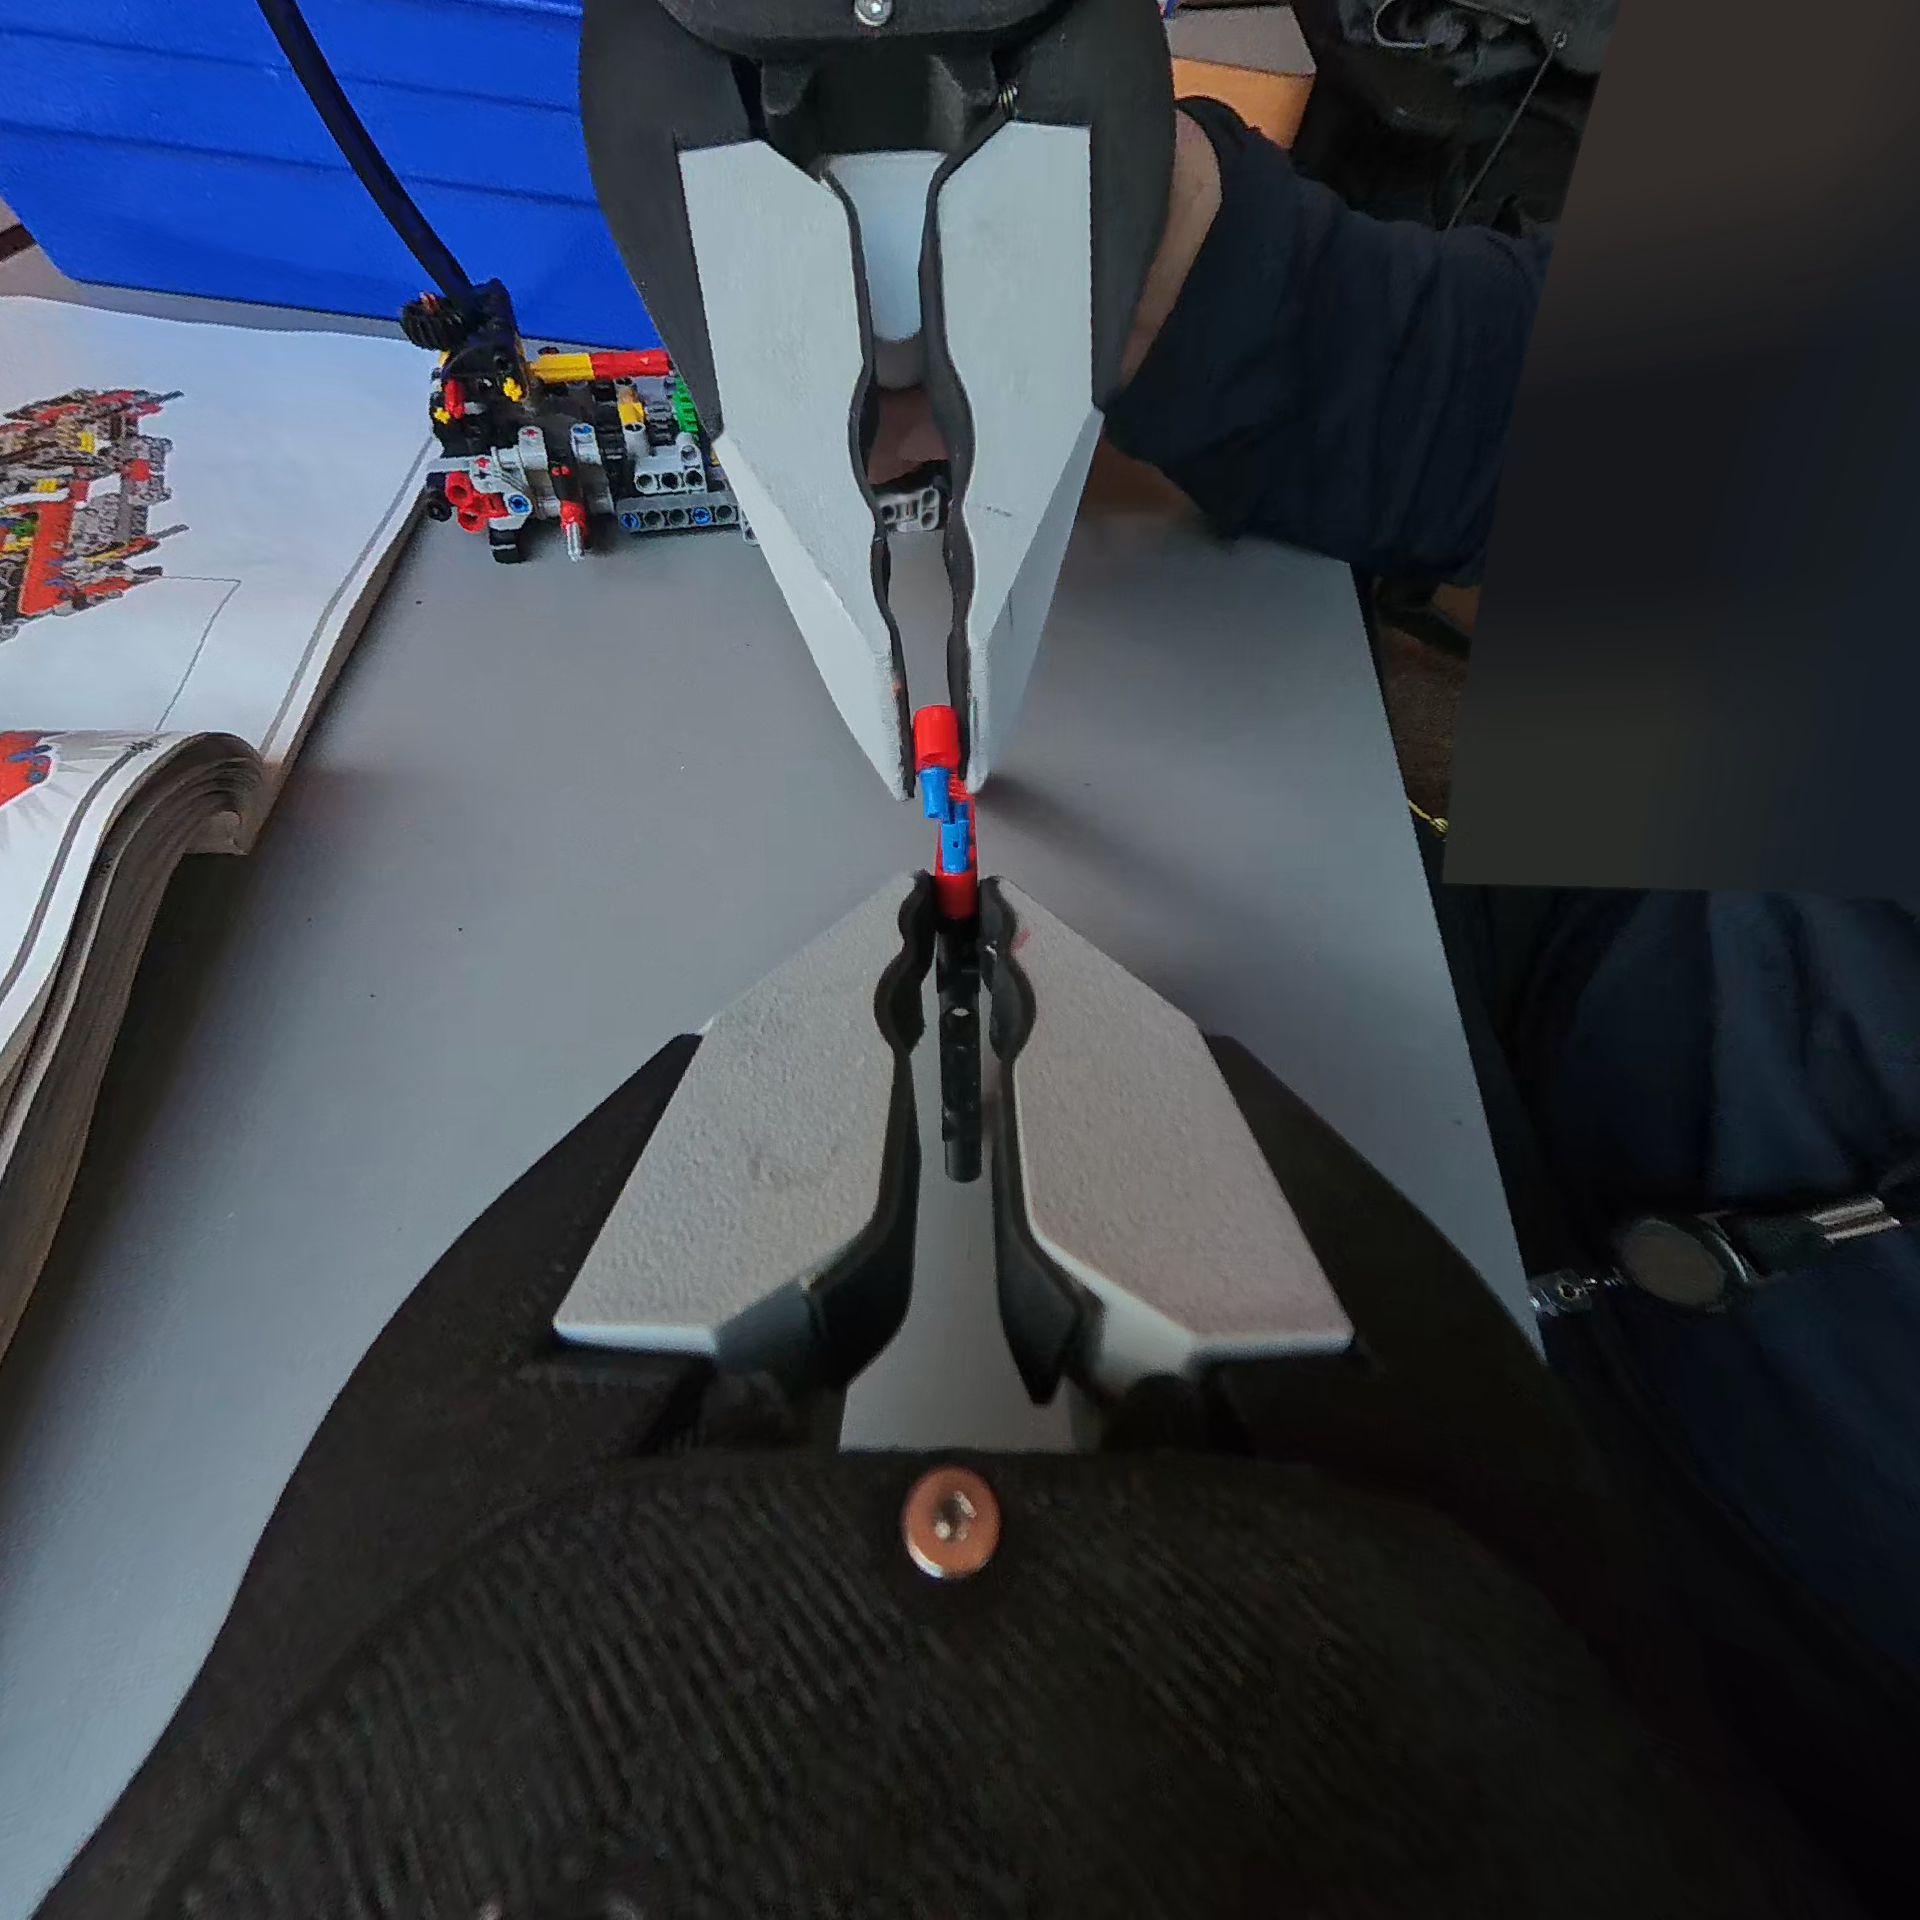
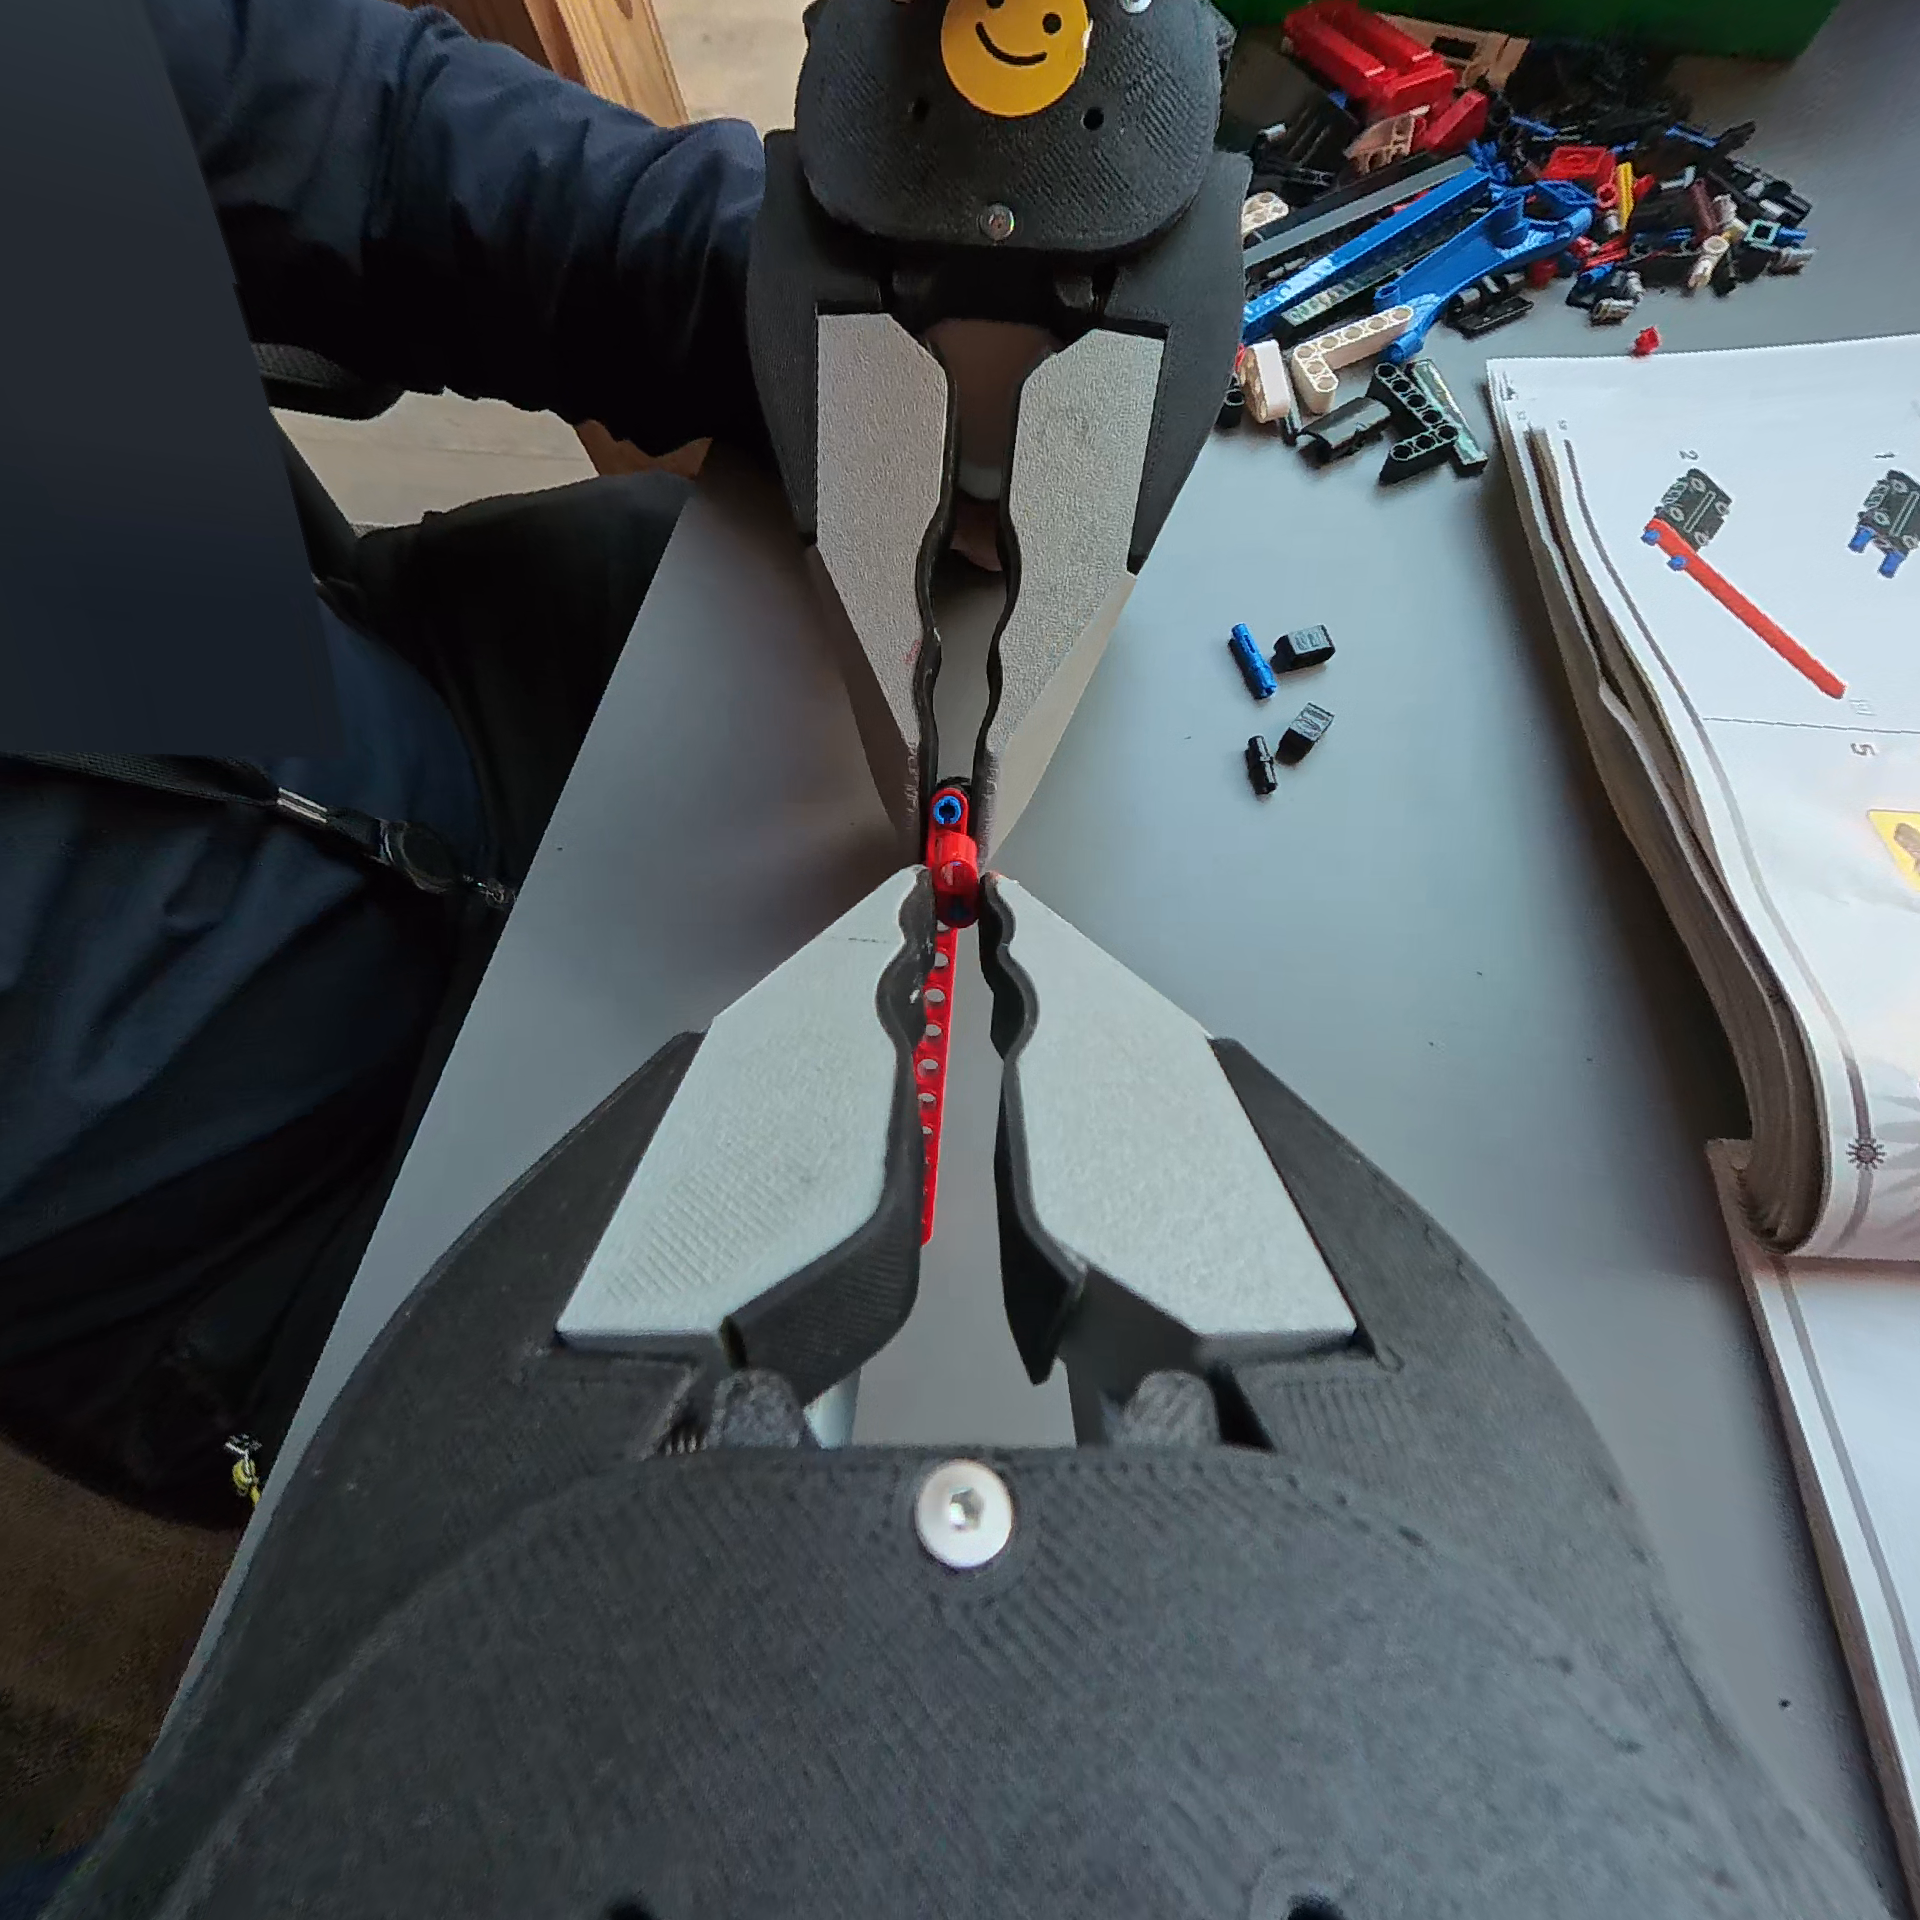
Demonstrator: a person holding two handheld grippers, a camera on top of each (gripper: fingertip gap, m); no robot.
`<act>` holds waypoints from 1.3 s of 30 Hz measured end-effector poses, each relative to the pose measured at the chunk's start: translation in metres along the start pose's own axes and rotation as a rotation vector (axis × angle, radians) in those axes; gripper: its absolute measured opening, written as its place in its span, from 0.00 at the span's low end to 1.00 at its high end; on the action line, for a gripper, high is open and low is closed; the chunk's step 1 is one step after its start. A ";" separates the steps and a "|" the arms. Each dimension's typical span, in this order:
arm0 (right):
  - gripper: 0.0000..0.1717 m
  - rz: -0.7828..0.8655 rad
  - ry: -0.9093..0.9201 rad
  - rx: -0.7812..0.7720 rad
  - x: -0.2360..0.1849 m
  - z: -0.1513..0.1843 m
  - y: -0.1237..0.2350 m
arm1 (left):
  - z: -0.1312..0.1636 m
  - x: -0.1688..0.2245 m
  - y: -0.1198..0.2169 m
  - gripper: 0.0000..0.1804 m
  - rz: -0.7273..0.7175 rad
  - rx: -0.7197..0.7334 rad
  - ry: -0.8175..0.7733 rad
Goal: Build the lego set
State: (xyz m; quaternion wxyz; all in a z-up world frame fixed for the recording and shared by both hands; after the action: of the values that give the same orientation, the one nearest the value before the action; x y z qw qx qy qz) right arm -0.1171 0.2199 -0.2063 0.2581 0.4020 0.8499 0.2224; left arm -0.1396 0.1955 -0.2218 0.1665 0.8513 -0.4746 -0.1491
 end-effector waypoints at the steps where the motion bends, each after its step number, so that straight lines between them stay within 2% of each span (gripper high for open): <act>1: 0.02 -0.005 -0.004 0.004 0.000 -0.001 0.000 | 0.000 0.000 0.000 0.03 0.001 0.000 0.001; 8: 0.03 -0.006 -0.068 0.003 0.004 -0.001 -0.001 | 0.000 -0.001 0.001 0.03 0.013 0.013 0.041; 15: 0.02 -0.086 -0.171 -0.014 -0.002 -0.004 -0.001 | 0.001 -0.001 -0.001 0.03 0.024 0.006 0.051; 20: 0.03 -0.059 -0.173 -0.043 0.002 0.002 -0.005 | 0.001 0.000 -0.001 0.03 0.031 0.006 0.062; 26: 0.03 -0.020 -0.163 0.034 0.014 -0.004 0.010 | 0.002 -0.001 0.000 0.03 0.035 0.008 0.082; 33: 0.03 -0.028 -0.156 -0.016 0.016 0.005 -0.002 | 0.002 -0.003 0.001 0.03 0.035 0.010 0.106; 39: 0.03 -0.017 -0.197 0.004 0.022 0.005 0.000 | 0.003 -0.004 0.001 0.03 0.045 0.012 0.129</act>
State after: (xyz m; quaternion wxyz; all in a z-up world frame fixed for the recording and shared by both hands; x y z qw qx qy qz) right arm -0.1259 0.2384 -0.2155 0.3414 0.4154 0.8242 0.1779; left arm -0.1439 0.1979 -0.2233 0.1953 0.8492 -0.4829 -0.0872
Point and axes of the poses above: each gripper's, where its closed fingertips meet, y back along the fingers, z out of its underside, x = y × z across the jaws, the point moved 2 cm from there along y, back along the fingers, and after that the axes turned 12 degrees about -y, right-handed, at the moved point
